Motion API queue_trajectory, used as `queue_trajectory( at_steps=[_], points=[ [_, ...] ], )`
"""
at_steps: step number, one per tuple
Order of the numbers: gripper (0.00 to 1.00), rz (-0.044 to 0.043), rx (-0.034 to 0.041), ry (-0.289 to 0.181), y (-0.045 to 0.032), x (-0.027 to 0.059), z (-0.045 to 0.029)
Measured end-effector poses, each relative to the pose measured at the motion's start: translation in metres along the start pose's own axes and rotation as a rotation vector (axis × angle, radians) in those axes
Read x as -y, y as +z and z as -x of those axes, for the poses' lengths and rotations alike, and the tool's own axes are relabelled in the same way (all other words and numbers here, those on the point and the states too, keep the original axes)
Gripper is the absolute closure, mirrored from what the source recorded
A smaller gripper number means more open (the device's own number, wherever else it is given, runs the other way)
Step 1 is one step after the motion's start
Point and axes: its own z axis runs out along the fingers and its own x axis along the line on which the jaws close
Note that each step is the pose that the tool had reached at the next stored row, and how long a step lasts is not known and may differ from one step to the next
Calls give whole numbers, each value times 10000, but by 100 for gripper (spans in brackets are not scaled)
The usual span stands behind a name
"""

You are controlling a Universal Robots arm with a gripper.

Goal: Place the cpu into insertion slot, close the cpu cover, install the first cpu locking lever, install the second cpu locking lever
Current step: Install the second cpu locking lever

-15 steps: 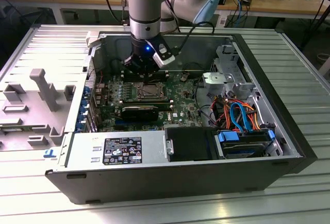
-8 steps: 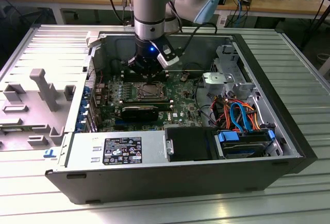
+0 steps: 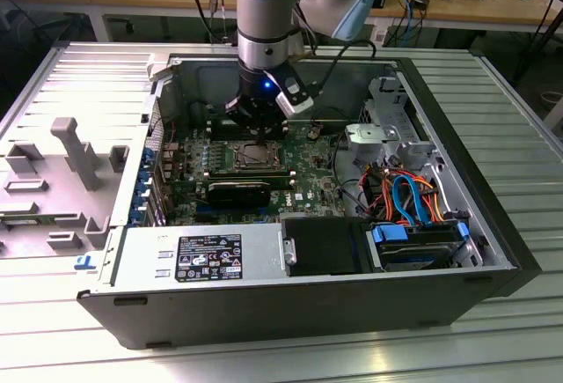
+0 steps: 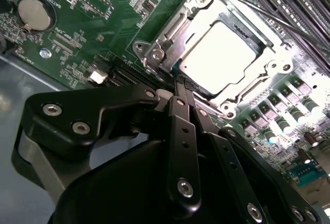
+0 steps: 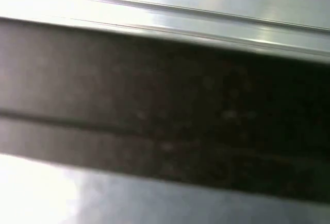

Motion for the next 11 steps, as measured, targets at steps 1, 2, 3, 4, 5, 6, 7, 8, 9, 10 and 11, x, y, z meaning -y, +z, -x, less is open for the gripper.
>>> queue_trajectory(
  at_steps=[1,2,3,4,5,6,7,8,9,10,11],
  points=[
    [89,0,-7,0,1,4,16],
    [89,1,-15,0,2,7,30],
    [89,9,-44,4,3,12,59],
    [89,39,-97,0,6,14,88],
    [89,52,-114,-1,11,16,114],
    [89,55,-132,0,14,20,137],
    [89,78,-176,2,17,21,151],
    [89,264,-430,-4,14,5,128],
    [89,370,-583,3,12,-6,111],
    [89,359,-593,12,7,-4,106],
    [89,356,-594,13,6,-4,106]
  ],
)
